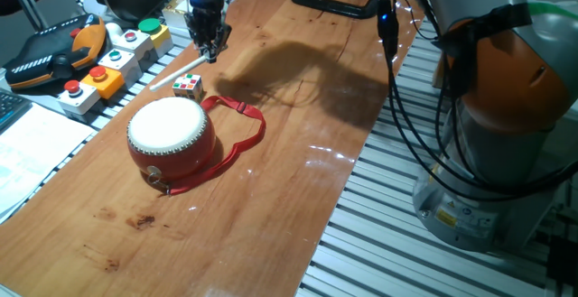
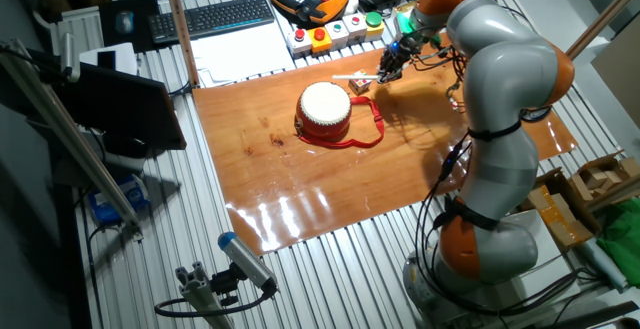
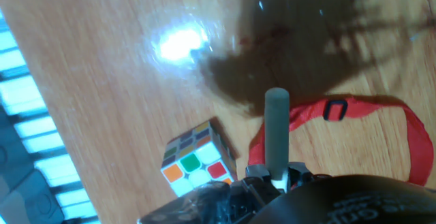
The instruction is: Play the drum
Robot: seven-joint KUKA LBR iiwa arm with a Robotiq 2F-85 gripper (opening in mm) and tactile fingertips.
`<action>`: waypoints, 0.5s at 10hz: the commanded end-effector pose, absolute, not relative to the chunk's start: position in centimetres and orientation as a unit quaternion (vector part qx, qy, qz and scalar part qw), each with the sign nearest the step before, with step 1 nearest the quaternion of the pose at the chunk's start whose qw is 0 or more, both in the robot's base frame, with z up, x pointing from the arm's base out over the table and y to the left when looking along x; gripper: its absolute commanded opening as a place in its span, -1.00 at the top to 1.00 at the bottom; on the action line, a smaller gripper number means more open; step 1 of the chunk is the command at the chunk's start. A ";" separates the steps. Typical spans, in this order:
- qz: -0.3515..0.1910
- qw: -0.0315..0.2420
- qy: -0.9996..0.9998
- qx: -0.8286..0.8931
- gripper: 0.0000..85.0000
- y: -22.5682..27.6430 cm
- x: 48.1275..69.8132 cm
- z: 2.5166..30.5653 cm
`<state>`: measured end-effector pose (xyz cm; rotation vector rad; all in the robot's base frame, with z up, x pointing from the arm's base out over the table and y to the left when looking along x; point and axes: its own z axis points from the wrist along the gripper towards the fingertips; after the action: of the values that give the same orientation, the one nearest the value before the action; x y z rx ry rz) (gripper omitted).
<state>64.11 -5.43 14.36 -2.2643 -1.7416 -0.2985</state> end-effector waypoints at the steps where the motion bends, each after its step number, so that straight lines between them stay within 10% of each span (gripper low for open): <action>1: -0.104 0.136 -0.600 -0.781 0.98 -5.4 64.1 14.3; 5: -0.103 0.134 -0.606 -0.777 0.98 -5.3 62.9 17.7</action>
<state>62.81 -5.36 17.72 -2.2532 -1.7660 -0.2980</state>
